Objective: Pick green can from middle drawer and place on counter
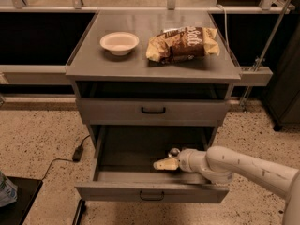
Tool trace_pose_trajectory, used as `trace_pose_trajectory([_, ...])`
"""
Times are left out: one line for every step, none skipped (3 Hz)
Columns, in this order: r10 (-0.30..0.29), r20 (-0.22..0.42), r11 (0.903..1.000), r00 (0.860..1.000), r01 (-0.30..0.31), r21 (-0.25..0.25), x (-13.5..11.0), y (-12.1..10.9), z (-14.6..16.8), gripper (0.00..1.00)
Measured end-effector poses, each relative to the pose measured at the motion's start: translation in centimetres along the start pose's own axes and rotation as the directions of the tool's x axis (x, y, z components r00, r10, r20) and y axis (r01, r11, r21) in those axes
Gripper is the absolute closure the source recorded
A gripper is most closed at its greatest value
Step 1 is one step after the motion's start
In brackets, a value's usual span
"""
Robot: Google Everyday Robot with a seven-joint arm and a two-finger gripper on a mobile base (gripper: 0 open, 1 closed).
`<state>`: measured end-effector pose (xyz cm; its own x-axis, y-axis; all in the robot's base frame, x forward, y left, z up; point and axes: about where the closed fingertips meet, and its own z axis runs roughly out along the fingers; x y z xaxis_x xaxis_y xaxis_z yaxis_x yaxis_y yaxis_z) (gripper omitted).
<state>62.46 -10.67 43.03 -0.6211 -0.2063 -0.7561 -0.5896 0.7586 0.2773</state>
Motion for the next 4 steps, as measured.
trace_pose_trajectory([0.0,0.0,1.0,1.0,0.0,0.0,0.0,0.0,0.0,0.19])
trace_pose_trajectory([0.0,0.0,1.0,1.0,0.0,0.0,0.0,0.0,0.0,0.42])
trace_pose_trajectory([0.0,0.0,1.0,1.0,0.0,0.0,0.0,0.01,0.01,0.66])
trace_pose_trajectory([0.0,0.0,1.0,1.0,0.0,0.0,0.0,0.01,0.01,0.89])
